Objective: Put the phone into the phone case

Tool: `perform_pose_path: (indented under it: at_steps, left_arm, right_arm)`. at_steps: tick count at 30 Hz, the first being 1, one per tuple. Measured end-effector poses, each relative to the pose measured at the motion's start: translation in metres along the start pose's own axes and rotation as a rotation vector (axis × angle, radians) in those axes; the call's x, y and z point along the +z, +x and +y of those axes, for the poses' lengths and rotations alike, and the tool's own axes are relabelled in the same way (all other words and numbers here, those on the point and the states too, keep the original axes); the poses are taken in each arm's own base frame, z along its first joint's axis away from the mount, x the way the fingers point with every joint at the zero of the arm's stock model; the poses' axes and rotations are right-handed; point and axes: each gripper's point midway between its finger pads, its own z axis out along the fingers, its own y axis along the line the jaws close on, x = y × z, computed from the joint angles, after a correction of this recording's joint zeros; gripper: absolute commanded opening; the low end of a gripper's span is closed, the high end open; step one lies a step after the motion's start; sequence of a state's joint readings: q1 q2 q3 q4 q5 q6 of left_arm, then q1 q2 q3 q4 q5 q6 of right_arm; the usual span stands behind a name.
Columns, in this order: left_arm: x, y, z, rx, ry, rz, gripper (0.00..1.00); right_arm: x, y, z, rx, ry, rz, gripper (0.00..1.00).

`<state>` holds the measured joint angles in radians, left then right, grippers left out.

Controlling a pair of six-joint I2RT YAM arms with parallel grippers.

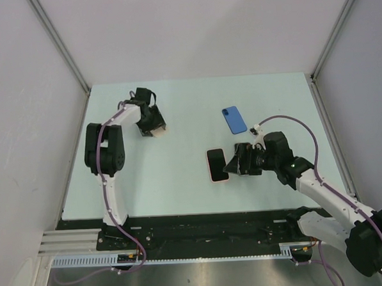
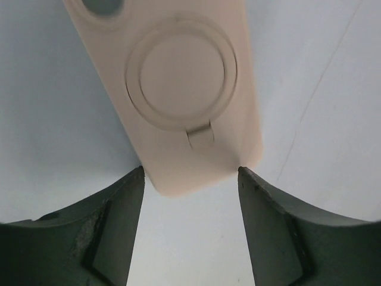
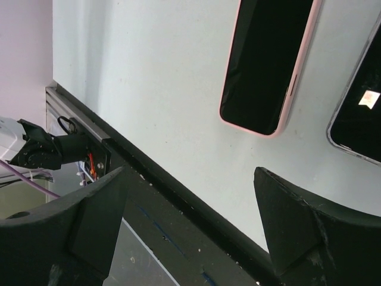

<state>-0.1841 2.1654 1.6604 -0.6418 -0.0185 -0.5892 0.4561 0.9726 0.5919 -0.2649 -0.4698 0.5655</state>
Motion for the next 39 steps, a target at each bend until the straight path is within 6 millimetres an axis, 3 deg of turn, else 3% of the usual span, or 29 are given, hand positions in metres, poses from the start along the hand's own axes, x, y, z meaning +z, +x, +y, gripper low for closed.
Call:
perform_pose_path:
  at_steps: [6,9,12,16,18,23,28,31,39]
  left_arm:
    - [-0.026,0.062,-0.009,0.017,0.194,0.102,0.68]
    - [-0.037,0.088,-0.008,0.023,0.279,0.119,0.84]
    - [-0.046,0.095,0.001,0.016,0.267,0.099,0.93]
    - [-0.045,0.079,0.017,0.001,0.159,0.039,0.99]
    - [-0.046,0.061,0.022,-0.006,0.084,0.001,1.0]
    - [-0.046,0.006,0.014,-0.038,-0.017,-0.11,1.0]
    - [-0.038,-0.023,0.006,-0.061,-0.087,-0.135,1.0]
    - [-0.027,-0.031,0.002,-0.069,-0.125,-0.13,1.0]
    - [-0.006,-0.025,-0.011,-0.063,-0.189,-0.097,1.0]
  right_arm:
    - [0.009,-0.001,0.003,0.038,-0.022,0.016,0.89]
    - [0.014,-0.004,0.007,0.056,-0.043,0.016,0.88]
    - [0.021,-0.011,0.013,0.073,-0.076,0.003,0.88]
    - [0.023,-0.019,0.025,0.073,-0.108,-0.018,0.88]
    - [0.023,-0.021,0.032,0.061,-0.12,-0.032,0.88]
    - [0.017,-0.021,0.042,0.031,-0.131,-0.054,0.88]
    - [0.012,-0.019,0.041,0.014,-0.116,-0.06,0.88]
    - [0.01,-0.019,0.039,0.003,-0.109,-0.061,0.88]
    - [0.008,-0.017,0.035,-0.024,-0.1,-0.055,0.88]
